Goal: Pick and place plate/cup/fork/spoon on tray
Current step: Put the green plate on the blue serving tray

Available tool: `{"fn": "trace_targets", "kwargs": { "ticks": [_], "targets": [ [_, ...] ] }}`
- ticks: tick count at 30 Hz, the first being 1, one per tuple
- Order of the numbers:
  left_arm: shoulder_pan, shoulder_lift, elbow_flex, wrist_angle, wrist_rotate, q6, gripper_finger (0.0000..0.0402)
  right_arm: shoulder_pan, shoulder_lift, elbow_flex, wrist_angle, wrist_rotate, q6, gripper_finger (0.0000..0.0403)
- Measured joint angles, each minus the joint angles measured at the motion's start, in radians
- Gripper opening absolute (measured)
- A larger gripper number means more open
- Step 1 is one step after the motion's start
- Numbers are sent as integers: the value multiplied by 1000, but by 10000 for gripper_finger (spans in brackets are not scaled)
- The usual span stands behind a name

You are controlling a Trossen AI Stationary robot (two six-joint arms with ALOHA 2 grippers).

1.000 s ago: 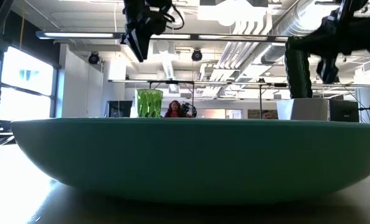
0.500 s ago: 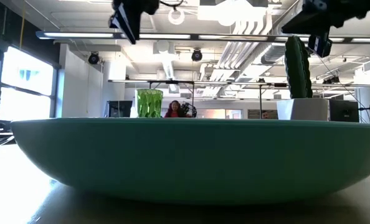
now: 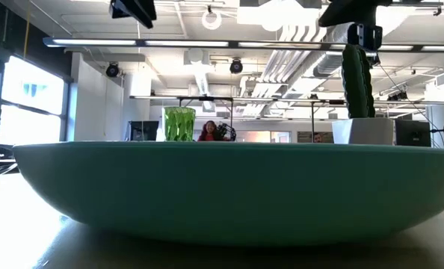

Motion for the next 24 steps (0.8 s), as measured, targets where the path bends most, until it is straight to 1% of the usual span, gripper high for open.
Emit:
{"fn": "trace_targets", "kwargs": {
  "ticks": [5, 14, 17, 24],
  "targets": [
    [-61, -30, -12, 12, -46, -16, 99, 45, 130, 68, -36, -15, 1, 0],
    [-166, -43, -12, 12, -50, -34, 99, 102, 345, 138, -43, -62, 5, 0],
    [-187, -43, -12, 12, -51, -35, 99, 118, 412, 153, -44, -66, 9, 0],
    [-217, -42, -11, 19, -72, -54, 99, 125, 523, 157, -41, -96, 91, 3]
  ]
}}
